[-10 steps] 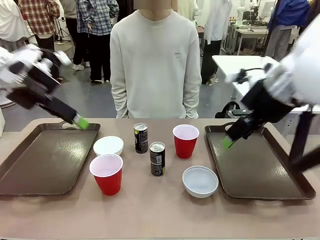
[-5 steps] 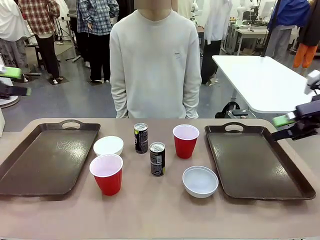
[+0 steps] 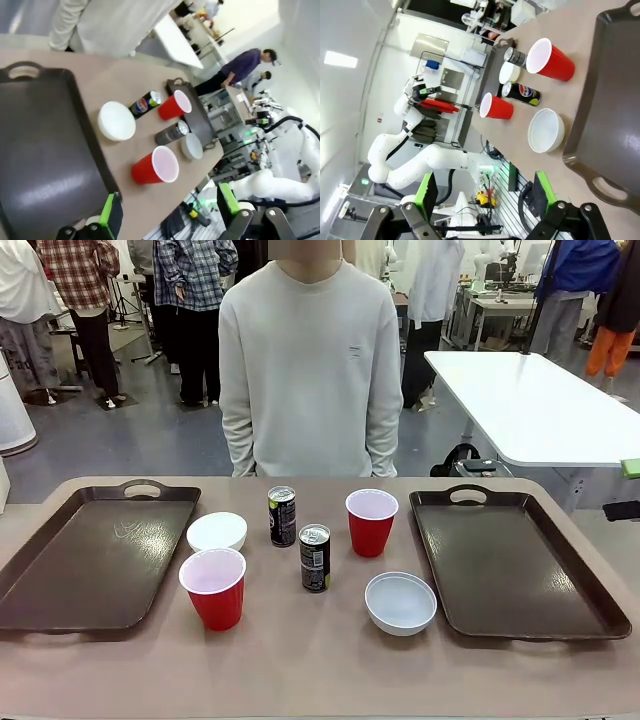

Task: Prepare tableware on both trays.
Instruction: Pick up a Picnic Bowl from the table and place it on a Handle tray.

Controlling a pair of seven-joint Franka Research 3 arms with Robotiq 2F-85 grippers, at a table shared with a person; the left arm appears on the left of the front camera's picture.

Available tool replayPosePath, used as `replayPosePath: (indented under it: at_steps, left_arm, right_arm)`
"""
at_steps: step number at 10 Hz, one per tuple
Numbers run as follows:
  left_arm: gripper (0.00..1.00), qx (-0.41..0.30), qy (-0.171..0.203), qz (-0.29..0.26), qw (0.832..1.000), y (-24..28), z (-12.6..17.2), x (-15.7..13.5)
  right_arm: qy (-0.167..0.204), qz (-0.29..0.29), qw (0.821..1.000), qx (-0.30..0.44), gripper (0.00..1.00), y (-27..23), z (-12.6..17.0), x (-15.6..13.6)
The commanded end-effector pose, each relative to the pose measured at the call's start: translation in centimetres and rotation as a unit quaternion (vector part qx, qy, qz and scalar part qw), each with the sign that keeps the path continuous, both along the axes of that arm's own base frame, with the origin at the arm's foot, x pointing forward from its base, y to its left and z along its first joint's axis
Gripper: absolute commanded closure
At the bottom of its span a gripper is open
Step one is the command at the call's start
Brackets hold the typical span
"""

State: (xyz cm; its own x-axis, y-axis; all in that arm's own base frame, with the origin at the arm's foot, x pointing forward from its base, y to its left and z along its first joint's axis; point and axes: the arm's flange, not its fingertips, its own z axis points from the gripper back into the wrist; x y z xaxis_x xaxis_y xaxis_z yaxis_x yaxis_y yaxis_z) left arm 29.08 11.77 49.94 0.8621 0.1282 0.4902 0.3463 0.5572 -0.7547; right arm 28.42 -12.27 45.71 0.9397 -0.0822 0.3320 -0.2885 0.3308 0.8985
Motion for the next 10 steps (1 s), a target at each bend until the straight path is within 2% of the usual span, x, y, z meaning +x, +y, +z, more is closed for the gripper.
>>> replayPosePath:
  at_steps: [1, 2, 10]
  left_arm:
    - [0.00, 0.023, -0.003, 0.000, 1.000, -1.4, 0.2, -2.3]
    - [0.00, 0.000, 0.000, 0.000, 1.000, 0.0, 0.0, 0.0]
    - [0.00, 0.000, 0.000, 0.000, 1.000, 0.0, 0.0, 0.0]
  right_arm:
    - [0.007, 0.010, 0.999, -0.052, 0.00, 2.6, 0.0, -1.7]
    - [0.000, 0.000, 1.000, 0.000, 0.00, 0.0, 0.0, 0.0]
    - [0.000, 0.000, 1.000, 0.000, 0.00, 0.0, 0.0, 0.0]
